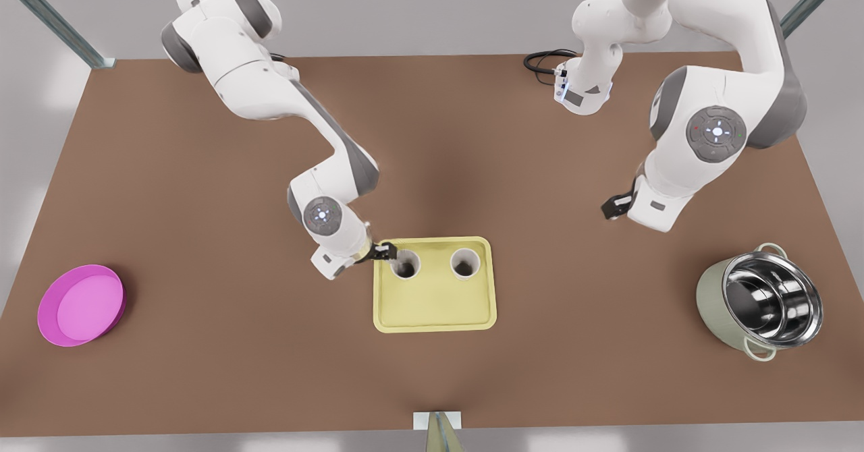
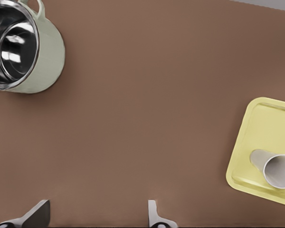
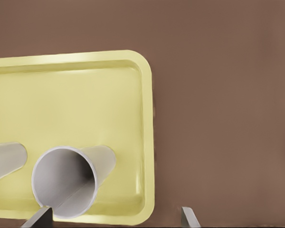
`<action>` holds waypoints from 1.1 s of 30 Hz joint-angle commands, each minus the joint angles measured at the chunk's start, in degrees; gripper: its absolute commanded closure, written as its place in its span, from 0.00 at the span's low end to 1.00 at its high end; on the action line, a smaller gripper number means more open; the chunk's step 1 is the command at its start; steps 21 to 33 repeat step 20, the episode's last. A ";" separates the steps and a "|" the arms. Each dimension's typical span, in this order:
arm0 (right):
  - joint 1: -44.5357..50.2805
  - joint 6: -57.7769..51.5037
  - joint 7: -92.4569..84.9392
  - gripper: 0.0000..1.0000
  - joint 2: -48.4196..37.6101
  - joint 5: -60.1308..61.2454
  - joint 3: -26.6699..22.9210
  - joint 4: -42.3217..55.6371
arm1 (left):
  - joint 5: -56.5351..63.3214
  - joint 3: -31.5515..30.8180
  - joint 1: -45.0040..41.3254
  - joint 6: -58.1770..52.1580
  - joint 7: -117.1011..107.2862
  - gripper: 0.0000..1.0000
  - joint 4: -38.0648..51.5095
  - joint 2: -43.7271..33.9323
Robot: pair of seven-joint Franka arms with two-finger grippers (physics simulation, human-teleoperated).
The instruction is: Use both arms to respectively pick up the white IKEA cups from the middle-left and middle-right positions, then place the white IKEA cups onto the middle-middle tray, ensuring that the cups remain upright and do not tip over
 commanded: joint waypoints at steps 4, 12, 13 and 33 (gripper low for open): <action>-12.97 -19.15 -27.92 0.00 4.19 -8.48 -4.88 2.30 | -2.90 0.02 3.63 -7.76 31.08 0.00 -0.03 -0.56; -14.47 -30.58 -32.57 0.00 -22.61 -5.84 -9.63 -0.51 | -3.08 0.02 3.81 -8.73 31.08 0.00 -0.03 -0.47; -14.29 -30.67 -32.49 0.00 -24.98 -4.79 -10.16 -2.44 | -3.08 0.02 3.99 -8.99 31.08 0.00 -0.03 -0.47; -15.17 -34.44 -32.13 0.00 -30.97 -0.04 -10.25 -4.64 | -3.43 0.02 4.51 -8.90 32.22 0.00 -0.11 -0.30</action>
